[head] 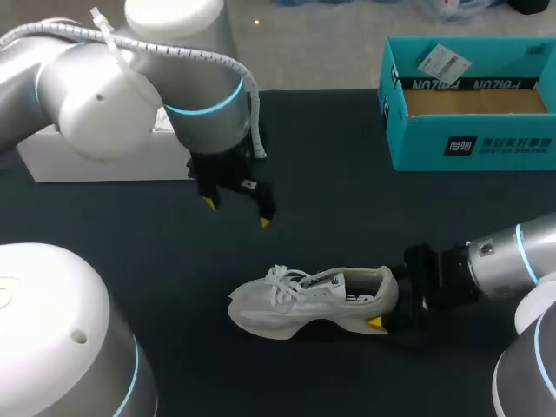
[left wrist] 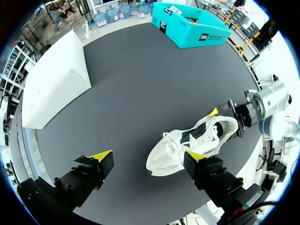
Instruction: Take the shoe out of the shoebox, open the shoe tongue, remove and reinsert the insole, then place the shoe into the shoebox
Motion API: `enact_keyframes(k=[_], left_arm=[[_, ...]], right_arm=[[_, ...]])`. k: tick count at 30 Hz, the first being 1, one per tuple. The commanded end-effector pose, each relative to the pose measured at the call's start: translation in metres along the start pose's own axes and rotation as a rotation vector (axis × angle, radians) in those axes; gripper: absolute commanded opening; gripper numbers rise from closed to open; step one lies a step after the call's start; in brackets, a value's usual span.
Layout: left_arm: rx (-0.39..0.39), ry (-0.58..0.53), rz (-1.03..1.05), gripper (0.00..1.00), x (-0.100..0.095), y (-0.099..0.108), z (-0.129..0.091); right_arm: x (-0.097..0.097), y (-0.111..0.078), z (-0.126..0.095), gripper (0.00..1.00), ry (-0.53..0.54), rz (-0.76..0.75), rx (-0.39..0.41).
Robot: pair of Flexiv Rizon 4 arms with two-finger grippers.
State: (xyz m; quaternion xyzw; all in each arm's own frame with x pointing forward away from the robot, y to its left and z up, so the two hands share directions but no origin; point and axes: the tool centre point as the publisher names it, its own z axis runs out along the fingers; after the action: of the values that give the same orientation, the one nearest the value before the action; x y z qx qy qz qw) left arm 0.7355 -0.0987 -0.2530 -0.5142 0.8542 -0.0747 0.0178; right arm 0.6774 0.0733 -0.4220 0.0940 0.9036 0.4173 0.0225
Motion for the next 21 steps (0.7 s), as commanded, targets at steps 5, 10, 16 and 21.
enact_keyframes(k=[5,10,16,21], left_arm=[[-0.106,-0.001,0.032,1.0,0.006,-0.017,0.009],[-0.106,-0.001,0.032,1.0,0.006,-0.017,0.009],[0.229,-0.074,-0.145,1.0,0.012,-0.027,-0.021],[0.351,-0.063,-0.22,1.0,0.032,-0.024,-0.026]], right_arm=[[0.001,0.001,-0.001,0.0,0.0,0.0,0.002],[0.001,0.001,-0.001,0.0,0.0,0.0,0.002],[0.001,0.001,-0.001,0.0,0.0,0.0,0.002],[0.001,0.001,-0.001,0.0,0.0,0.0,0.002]])
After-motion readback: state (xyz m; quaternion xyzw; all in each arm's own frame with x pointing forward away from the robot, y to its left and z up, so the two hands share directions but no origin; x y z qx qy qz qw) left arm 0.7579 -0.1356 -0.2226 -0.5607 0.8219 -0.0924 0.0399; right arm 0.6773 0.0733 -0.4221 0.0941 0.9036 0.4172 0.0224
